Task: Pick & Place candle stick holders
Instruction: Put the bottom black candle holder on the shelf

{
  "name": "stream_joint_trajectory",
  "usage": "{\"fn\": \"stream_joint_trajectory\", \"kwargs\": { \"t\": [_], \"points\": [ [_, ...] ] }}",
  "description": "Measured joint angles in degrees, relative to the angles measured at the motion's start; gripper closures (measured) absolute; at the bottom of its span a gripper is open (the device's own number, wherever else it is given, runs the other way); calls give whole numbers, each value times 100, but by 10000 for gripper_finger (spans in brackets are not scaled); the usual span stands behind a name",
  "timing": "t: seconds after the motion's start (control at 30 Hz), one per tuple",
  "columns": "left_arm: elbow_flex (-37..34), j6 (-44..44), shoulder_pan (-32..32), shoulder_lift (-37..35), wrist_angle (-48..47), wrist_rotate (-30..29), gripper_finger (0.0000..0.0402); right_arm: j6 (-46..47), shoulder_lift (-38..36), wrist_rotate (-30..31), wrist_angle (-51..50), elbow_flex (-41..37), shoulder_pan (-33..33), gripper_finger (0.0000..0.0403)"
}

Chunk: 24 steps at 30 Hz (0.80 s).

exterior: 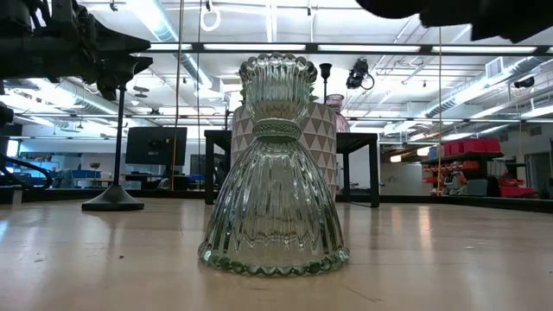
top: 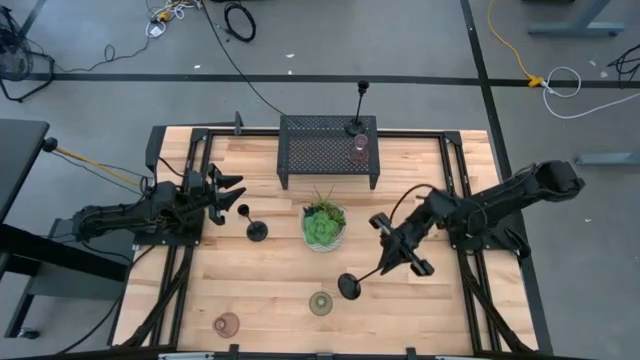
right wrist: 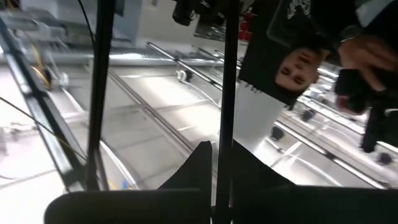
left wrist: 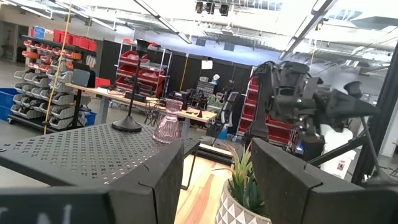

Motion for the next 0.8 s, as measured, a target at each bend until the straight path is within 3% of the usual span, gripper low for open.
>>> {"fn": "stream_joint_trajectory", "kwargs": {
  "t": [0.2, 0.3, 0.47, 0.6, 0.8],
  "points": [
    [-1, 0, 0, 0, 0, 0, 211, -112, 0, -1140, 19, 334, -577, 385],
    [-1, 0, 0, 0, 0, 0, 211, 185, 0, -1147, -138, 545, -719, 385],
    [0, 0, 0, 0, 0, -1, 211, -333, 2, -1350, -896, 995, -1037, 385],
    [-1, 0, 0, 0, 0, 0, 211, -241, 0, -1729, -1628, 1390, -1410, 385],
    [1, 0, 0, 0, 0, -1, 211, -480, -2, -1816, -2685, 1878, -1797, 385]
  ]
}}
